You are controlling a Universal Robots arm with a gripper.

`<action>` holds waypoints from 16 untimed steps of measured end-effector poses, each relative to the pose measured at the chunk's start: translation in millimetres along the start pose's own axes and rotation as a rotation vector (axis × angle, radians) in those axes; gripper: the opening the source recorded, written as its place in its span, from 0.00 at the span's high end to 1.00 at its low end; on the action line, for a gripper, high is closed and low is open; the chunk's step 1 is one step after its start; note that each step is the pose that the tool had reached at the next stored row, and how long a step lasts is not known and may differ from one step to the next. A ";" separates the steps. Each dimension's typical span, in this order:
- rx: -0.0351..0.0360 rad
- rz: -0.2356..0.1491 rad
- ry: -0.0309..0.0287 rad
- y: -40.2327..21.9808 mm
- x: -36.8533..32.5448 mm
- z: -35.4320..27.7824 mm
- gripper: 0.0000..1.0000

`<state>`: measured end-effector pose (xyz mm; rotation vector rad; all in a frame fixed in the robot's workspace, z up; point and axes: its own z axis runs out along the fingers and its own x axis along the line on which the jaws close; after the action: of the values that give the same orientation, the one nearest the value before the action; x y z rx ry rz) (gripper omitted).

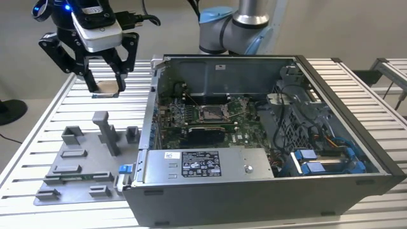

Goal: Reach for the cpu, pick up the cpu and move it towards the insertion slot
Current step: 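Pick up the cpu and move it towards the insertion slot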

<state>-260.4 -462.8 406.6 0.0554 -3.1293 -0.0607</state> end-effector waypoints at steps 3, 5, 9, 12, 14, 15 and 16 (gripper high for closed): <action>0.0000 0.000 0.0000 -0.3 -9.7 -0.1 1.00; 0.0000 0.000 0.0000 -0.6 -16.5 -0.2 1.00; 0.0001 0.000 0.0000 -1.1 -29.8 -0.4 1.00; 0.0000 0.000 0.0000 -1.4 -39.4 -0.5 1.00; 0.0001 0.000 0.0000 -1.6 -46.0 -0.6 1.00; 0.0000 0.000 0.0000 -1.8 -49.6 -0.6 1.00; 0.0000 0.000 0.0000 -1.9 -52.6 -0.6 1.00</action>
<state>-207.8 -462.8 406.6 0.0555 -3.1293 -0.0607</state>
